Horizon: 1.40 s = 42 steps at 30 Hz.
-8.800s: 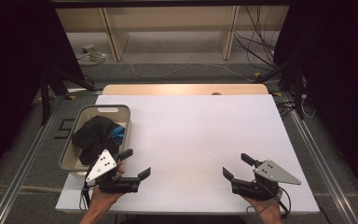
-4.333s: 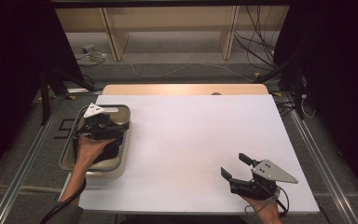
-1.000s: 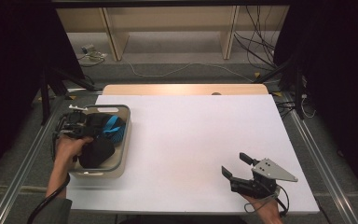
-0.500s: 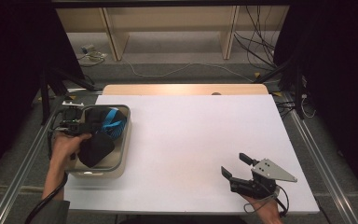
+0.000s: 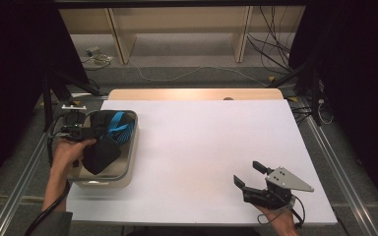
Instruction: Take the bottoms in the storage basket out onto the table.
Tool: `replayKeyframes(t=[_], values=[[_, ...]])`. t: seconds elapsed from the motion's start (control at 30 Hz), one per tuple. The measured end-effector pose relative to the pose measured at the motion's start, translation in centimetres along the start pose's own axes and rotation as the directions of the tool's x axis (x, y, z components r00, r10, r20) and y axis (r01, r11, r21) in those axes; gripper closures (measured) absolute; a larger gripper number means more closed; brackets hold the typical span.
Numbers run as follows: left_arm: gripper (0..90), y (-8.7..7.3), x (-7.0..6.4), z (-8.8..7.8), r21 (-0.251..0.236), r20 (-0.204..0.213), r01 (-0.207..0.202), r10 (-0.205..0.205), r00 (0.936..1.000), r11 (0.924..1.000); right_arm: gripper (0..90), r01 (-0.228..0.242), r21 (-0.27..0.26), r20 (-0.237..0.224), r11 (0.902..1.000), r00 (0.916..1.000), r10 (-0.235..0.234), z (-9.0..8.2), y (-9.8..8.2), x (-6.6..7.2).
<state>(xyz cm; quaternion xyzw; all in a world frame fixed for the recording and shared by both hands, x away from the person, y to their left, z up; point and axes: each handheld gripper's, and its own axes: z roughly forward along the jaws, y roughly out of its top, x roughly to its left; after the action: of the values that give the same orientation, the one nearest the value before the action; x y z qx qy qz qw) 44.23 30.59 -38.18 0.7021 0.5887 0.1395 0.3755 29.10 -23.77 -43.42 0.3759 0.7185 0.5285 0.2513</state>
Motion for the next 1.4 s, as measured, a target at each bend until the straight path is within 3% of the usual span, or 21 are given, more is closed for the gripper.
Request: replayKeyframes(t=[0.63, 0.87, 1.03, 1.27, 1.4], values=[[76.0, 0.5, -0.6, -1.3, -0.062, 0.070, 0.014, -0.009, 0.9975, 0.9980, 20.9, -0.001, 0.001, 0.002, 1.0000, 1.0000, 0.001, 0.0, 0.0, 0.0], [75.9, 0.9, -1.0, -2.4, -0.106, 0.088, 0.010, 0.000, 0.9962, 0.9944, 20.9, 0.000, 0.000, 0.002, 1.0000, 1.0000, 0.000, 0.0, 0.0, 0.0], [75.9, 1.0, -1.2, -2.7, -0.115, 0.128, 0.019, -0.004, 0.9917, 0.9931, 20.9, 0.001, 0.000, 0.000, 1.0000, 1.0000, -0.001, 0.1, 0.0, 0.0], [75.9, 1.3, -1.9, -3.0, -0.137, 0.146, 0.012, 0.009, 0.9892, 0.9905, 20.9, 0.002, 0.001, -0.002, 1.0000, 1.0000, -0.002, 0.1, 0.0, 0.0], [75.9, 1.3, -2.1, -3.2, -0.152, 0.174, 0.024, 0.003, 0.9847, 0.9880, 20.9, 0.000, 0.002, -0.002, 1.0000, 1.0000, 0.000, 0.1, 0.0, -0.1]])
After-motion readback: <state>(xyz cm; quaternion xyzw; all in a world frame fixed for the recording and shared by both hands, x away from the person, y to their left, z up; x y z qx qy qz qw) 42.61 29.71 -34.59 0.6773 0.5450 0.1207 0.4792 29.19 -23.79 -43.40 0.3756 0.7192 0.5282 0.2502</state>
